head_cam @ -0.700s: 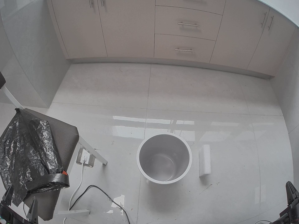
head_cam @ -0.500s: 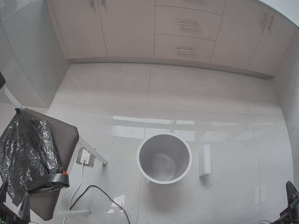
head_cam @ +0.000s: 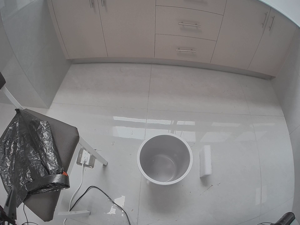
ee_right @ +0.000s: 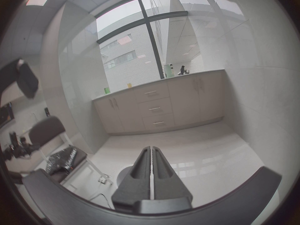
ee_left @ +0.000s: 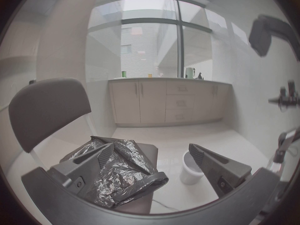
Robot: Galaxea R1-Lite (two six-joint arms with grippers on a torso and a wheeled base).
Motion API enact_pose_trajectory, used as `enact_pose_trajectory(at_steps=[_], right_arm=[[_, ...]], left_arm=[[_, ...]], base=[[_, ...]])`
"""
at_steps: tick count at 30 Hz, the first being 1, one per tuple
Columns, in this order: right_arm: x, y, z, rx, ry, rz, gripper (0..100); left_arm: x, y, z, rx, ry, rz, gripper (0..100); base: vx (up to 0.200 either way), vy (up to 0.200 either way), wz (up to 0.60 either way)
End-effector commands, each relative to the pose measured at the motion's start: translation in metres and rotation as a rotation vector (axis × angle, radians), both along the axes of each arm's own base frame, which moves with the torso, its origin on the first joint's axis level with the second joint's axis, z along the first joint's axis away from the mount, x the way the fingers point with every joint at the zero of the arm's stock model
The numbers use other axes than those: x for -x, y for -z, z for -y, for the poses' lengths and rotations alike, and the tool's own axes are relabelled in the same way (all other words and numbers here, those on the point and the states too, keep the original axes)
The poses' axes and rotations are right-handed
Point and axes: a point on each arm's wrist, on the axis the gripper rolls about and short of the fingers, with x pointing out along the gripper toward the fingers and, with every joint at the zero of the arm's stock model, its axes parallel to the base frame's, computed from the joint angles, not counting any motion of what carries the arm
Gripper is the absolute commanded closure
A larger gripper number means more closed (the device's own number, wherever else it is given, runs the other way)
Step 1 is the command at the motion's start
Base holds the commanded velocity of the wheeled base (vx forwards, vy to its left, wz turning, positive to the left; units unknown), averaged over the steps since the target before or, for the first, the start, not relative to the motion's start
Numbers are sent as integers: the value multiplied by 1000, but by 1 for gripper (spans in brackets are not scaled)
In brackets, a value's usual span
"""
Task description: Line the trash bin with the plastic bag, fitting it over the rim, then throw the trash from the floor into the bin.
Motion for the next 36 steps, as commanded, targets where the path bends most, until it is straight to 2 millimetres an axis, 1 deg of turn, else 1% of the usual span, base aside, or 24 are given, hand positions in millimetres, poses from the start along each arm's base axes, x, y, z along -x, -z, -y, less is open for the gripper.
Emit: enact_pose_trajectory(at_steps=[1, 3, 5, 6, 8, 11, 12, 13, 14, 15, 17, 22, 27, 32, 33, 34, 36], right_arm=[[-113, -56, -31, -91, -260, -171, 100], [-140, -53, -40, -97, -257, -178, 100], [-152, -48, -44, -104, -258, -185, 100], [-154, -48, -45, -105, -258, -185, 100], [-166, -40, -49, -129, -259, -206, 100], [-169, -38, -50, -131, -257, -214, 100], [-169, -38, -50, -131, -256, -215, 100], [-170, -38, -48, -132, -246, -216, 100], [-170, -38, -48, -132, -248, -215, 100], [-170, -38, -47, -133, -237, -214, 100], [-171, -38, -46, -134, -231, -212, 100], [-171, -38, -46, -135, -231, -214, 100], [-172, -37, -47, -132, -232, -218, 100], [-174, -35, -47, -130, -231, -232, 100], [-174, -35, -47, -130, -231, -232, 100], [-175, -34, -48, -130, -231, -238, 100], [-176, -33, -48, -128, -230, -246, 100]], left_arm=[[-27, 16, 2, -357, 55, -188, 0], [-33, 19, 2, -466, 91, -216, 0], [-39, 21, 3, -537, 122, -250, 0], [-40, 21, 3, -547, 127, -255, 0], [-52, 25, 4, -660, 165, -329, 0], [-63, 26, 6, -784, 205, -381, 0], [-64, 26, 6, -795, 209, -384, 0], [-67, 27, 6, -846, 217, -400, 0], [-67, 27, 6, -850, 216, -404, 0], [-72, 27, 6, -916, 206, -430, 0], [-78, 27, 6, -974, 216, -466, 0], [-88, 26, 7, -981, 237, -496, 0], [-102, 25, 9, -976, 265, -568, 0], [-128, 24, 13, -928, 273, -616, 0], [-128, 24, 13, -928, 273, -616, 0], [-139, 26, 14, -922, 275, -629, 0], [-145, 28, 15, -922, 276, -634, 0]], base=[[0, 0, 0], [0, 0, 0], [0, 0, 0], [0, 0, 0], [0, 0, 0], [0, 0, 0], [0, 0, 0], [0, 0, 0], [0, 0, 0], [0, 0, 0], [0, 0, 0], [0, 0, 0], [0, 0, 0], [0, 0, 0], [0, 0, 0], [0, 0, 0], [0, 0, 0]])
